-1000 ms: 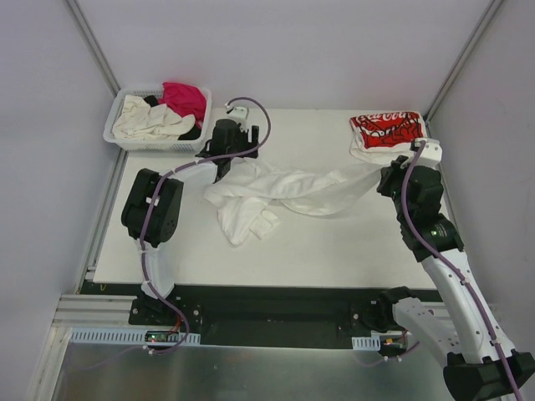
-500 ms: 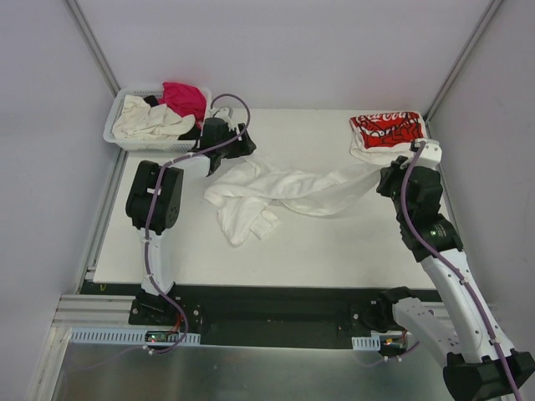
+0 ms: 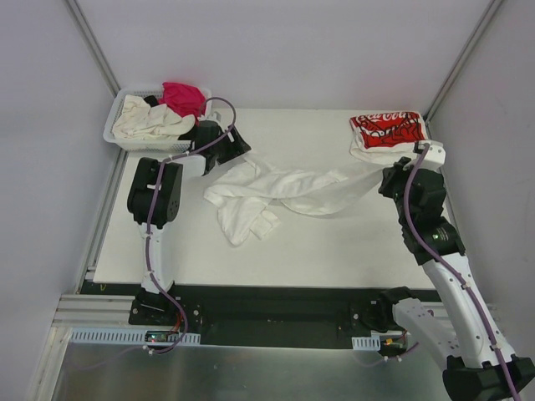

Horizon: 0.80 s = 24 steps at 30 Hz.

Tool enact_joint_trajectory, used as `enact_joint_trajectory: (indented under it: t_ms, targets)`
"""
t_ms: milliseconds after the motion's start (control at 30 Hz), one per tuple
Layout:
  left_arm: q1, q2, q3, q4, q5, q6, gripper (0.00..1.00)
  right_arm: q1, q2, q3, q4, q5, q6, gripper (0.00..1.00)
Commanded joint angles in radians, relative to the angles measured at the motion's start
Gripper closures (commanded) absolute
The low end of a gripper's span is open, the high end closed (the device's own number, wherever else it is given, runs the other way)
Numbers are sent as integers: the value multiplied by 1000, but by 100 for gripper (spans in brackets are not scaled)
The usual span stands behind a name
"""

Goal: Fold and stack the t-shirts
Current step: Flatten out the tshirt

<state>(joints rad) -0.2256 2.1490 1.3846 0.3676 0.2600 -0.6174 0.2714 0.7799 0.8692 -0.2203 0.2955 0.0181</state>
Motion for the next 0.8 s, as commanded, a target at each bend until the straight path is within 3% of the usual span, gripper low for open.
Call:
enact_joint_trajectory:
  t_ms: [0,767]
  targets:
    - [17,2,37,4,-19,-42,28,-11,-24,-1,47,13,-1,99]
    - [0,138,156,16,110,-102,35,-17,21,7,78,-6,8,99]
